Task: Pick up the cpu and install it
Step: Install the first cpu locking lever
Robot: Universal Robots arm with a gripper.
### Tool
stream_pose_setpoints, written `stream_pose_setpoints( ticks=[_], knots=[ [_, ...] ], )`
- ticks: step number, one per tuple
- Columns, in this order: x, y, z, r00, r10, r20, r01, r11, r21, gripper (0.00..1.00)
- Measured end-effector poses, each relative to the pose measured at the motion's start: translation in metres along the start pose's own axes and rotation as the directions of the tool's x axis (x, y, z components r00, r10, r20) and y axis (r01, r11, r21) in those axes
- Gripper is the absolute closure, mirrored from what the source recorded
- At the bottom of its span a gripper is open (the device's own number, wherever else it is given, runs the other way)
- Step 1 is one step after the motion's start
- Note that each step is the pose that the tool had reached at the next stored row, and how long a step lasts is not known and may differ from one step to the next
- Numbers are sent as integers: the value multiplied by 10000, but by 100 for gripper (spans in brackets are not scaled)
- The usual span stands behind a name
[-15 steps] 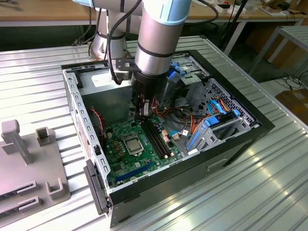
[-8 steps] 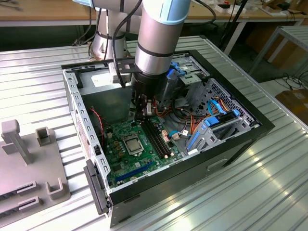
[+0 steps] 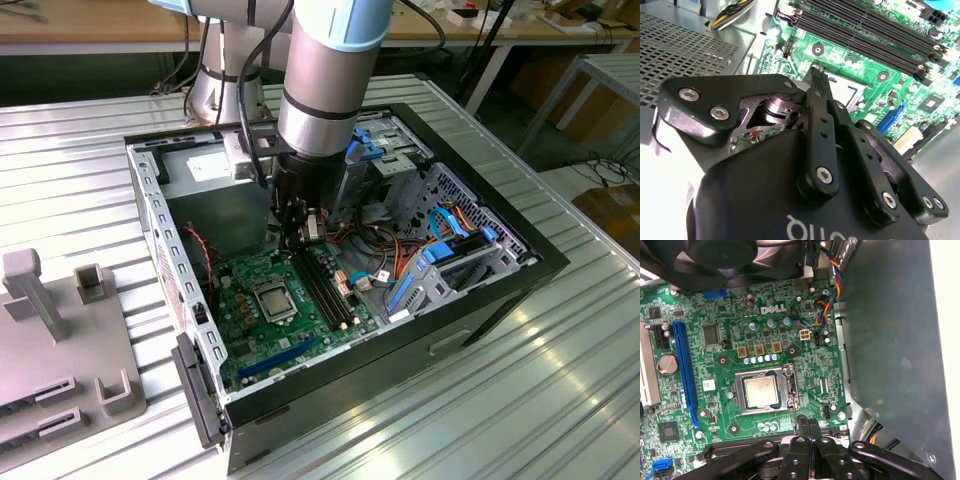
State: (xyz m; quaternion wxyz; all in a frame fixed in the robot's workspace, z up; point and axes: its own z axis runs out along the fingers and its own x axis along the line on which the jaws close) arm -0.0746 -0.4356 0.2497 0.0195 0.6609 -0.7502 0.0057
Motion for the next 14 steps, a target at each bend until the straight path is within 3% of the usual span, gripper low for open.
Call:
stream_pose_setpoints(
  ticks=[7,14],
  knots=[
    [40,-15,0,10000,-44,-3,44,10000,1,89],
    [197,-38,6,10000,-44,21,44,10000,-2,89]
  ],
)
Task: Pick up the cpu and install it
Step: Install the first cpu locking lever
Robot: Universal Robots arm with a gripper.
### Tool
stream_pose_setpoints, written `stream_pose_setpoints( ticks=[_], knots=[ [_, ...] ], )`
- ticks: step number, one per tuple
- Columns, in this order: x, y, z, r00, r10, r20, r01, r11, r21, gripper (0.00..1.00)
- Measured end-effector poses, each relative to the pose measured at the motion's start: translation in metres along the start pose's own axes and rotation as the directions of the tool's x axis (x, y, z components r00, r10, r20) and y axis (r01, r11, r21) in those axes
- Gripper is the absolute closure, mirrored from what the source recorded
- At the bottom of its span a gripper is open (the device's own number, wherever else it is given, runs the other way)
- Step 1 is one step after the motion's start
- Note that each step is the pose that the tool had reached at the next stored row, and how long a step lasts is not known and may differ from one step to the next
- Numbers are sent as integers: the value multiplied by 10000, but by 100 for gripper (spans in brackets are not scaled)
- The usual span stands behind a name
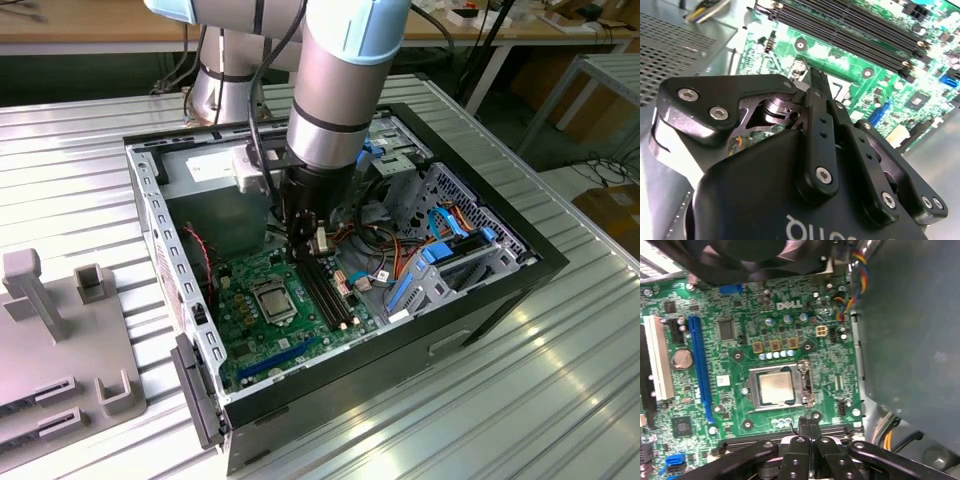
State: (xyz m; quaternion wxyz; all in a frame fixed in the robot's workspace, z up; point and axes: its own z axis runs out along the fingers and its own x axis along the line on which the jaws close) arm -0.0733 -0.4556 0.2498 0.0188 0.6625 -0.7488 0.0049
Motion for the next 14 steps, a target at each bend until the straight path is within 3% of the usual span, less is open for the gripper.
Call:
stream_pose_setpoints(
  ticks=[9,14],
  knots=[
    [182,-23,8,10000,-3,17,3,10000,-2,89],
    [223,-28,41,10000,-4,16,4,10000,-2,89]
  ],
)
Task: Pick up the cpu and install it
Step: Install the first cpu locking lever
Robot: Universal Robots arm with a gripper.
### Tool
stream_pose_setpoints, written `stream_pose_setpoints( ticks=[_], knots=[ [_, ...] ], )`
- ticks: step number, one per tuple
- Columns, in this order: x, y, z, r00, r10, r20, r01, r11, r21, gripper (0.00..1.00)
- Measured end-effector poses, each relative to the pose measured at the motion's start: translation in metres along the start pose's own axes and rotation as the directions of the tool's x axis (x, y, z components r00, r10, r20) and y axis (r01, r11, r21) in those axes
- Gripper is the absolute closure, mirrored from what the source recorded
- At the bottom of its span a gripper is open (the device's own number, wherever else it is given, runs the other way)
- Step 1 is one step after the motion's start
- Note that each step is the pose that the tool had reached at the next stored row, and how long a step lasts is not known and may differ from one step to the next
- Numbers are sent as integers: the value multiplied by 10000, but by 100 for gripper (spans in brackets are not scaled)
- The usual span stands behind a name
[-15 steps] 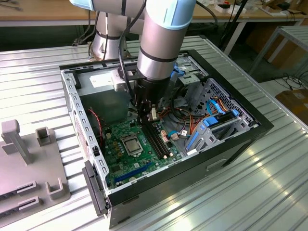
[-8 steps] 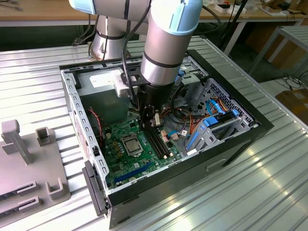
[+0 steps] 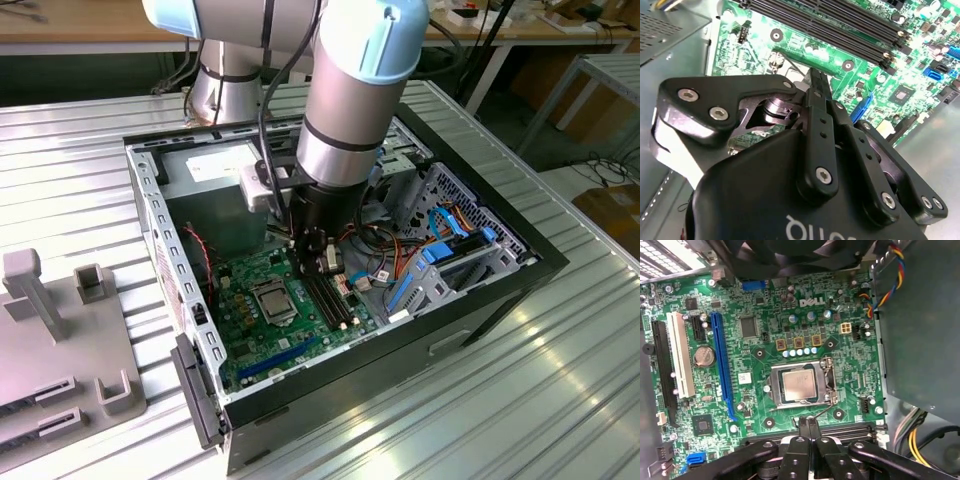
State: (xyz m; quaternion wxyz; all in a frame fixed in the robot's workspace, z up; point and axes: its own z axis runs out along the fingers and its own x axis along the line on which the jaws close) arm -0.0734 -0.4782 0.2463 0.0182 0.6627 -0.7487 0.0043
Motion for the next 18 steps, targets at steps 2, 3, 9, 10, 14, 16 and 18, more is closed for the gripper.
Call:
stream_pose_setpoints(
  ticks=[2,3,9,10,14,16,18],
  knots=[
    [6,-1,26,10000,-3,0,3,10000,0,89],
    [9,-2,42,10000,-7,1,7,10000,0,89],
    [99,-15,99,10000,-32,1,32,10000,2,89],
    [118,-17,106,10000,-37,1,37,10000,1,89],
    [185,-26,143,10000,-56,-1,56,10000,1,89],
    [195,-27,169,10000,-65,5,65,10000,2,89],
    [197,-28,186,9999,-92,44,92,10000,-3,89]
  ],
)
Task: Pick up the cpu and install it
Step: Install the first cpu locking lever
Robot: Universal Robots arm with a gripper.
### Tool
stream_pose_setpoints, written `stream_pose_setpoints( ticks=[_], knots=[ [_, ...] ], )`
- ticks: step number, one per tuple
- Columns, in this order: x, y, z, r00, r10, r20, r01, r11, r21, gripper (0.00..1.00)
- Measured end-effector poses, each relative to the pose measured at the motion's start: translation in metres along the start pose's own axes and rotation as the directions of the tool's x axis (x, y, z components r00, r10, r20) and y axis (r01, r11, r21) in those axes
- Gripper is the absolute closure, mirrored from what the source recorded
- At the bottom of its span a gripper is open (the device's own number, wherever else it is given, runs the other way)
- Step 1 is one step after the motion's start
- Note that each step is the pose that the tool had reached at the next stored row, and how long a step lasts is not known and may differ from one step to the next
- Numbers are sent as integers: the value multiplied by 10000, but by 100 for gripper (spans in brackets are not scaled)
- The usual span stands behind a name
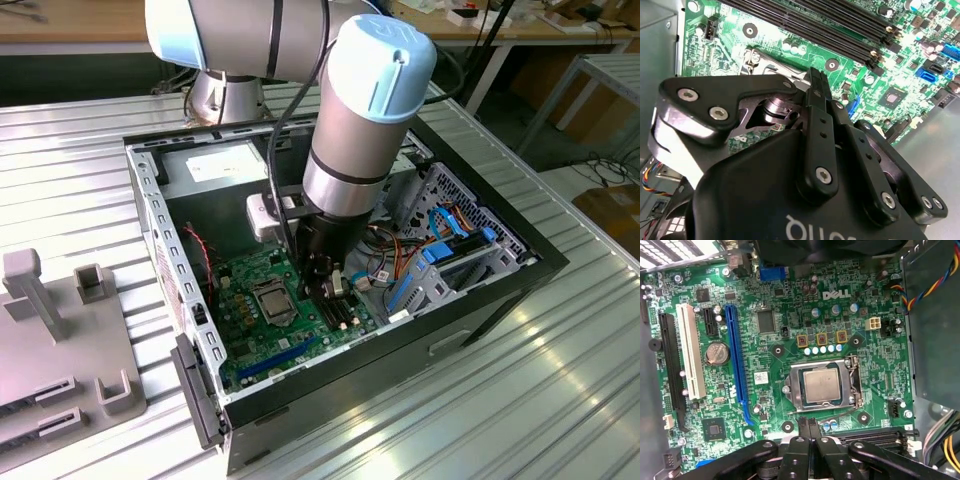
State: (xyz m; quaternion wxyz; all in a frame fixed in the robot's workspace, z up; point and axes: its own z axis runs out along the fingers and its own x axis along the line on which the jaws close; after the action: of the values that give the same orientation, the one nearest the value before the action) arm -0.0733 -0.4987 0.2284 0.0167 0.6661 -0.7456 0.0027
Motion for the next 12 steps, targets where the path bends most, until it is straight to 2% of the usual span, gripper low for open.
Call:
stream_pose_setpoints(
  ticks=[9,11,12],
  knots=[
    [-2,1,67,9999,-68,111,68,10000,-10,89],
    [1,2,77,9997,-218,148,218,9998,-9,89],
    [6,3,78,9992,-362,147,362,9993,-6,89]
  ],
)
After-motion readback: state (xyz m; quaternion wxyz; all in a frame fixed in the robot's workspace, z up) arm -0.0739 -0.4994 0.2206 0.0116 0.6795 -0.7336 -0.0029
